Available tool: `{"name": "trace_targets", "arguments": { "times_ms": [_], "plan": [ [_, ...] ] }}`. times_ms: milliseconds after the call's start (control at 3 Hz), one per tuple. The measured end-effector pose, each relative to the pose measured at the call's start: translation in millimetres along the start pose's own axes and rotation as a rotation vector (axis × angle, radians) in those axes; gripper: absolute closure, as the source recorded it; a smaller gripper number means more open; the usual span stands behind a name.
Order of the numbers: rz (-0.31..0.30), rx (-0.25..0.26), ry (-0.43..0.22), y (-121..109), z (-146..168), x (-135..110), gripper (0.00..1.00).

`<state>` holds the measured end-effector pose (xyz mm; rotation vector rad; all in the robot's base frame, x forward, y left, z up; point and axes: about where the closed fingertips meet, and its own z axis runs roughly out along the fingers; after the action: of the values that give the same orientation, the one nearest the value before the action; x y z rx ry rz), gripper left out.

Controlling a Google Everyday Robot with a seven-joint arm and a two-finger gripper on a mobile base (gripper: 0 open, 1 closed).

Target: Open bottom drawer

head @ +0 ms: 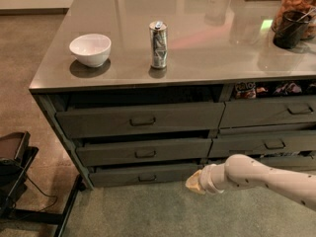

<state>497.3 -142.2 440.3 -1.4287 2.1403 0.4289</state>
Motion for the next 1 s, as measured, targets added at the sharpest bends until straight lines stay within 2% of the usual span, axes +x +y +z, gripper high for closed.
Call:
{"name": "trace_targets", "arguments": {
  "times_ms": [333,667,1000],
  "plan": [
    [-0.031,0.001,0.009,5.8,35.2,21.1,0.95],
    [-0.055,0.019,0.000,4.0,63.7,34.3,0.76],
    [-0.071,0.032,-0.018,-0.2,87.4,42.9,0.53]
  ]
}}
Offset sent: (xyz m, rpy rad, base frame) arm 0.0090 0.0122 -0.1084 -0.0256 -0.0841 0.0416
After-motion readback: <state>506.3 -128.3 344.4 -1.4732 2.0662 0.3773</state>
